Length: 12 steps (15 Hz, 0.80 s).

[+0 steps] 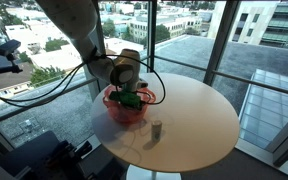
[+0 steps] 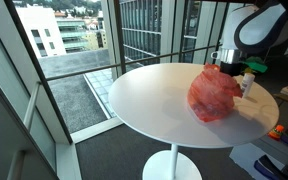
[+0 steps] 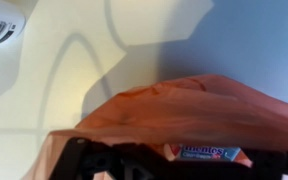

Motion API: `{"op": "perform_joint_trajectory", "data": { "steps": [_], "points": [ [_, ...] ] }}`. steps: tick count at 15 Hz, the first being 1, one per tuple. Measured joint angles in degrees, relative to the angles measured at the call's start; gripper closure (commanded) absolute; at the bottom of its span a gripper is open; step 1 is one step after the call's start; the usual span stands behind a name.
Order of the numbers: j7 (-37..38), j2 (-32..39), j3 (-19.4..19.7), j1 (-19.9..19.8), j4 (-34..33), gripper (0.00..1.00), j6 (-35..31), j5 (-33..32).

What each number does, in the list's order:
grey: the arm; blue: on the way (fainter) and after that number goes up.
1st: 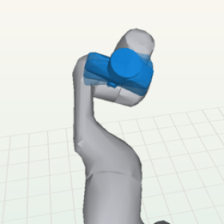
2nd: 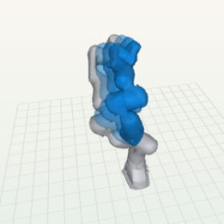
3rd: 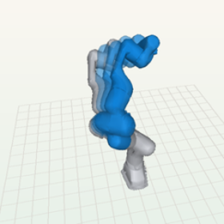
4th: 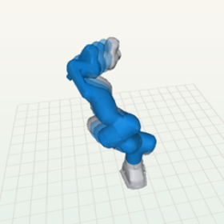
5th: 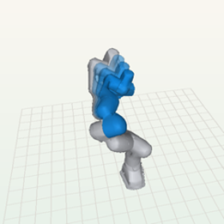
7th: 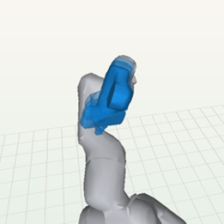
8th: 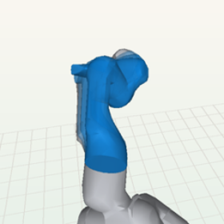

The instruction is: Pick up the mentos container from the orange plastic and put it on the table

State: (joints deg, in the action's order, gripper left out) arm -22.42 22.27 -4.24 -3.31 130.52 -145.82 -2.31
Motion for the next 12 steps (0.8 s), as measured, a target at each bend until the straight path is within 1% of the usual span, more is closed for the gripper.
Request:
{"op": "perform_joint_trajectory", "data": {
  "steps": [4, 7, 12],
  "points": [
    [3.05, -1.22, 0.47, 0.83, 0.0, 0.0, 2.55, -0.36],
    [6.15, -1.92, 0.9, 2.2, 0.0, 0.0, 3.93, -1.18],
    [12.01, -1.89, 1.29, 4.9, 0.0, 0.0, 4.24, -3.17]
  ]
}}
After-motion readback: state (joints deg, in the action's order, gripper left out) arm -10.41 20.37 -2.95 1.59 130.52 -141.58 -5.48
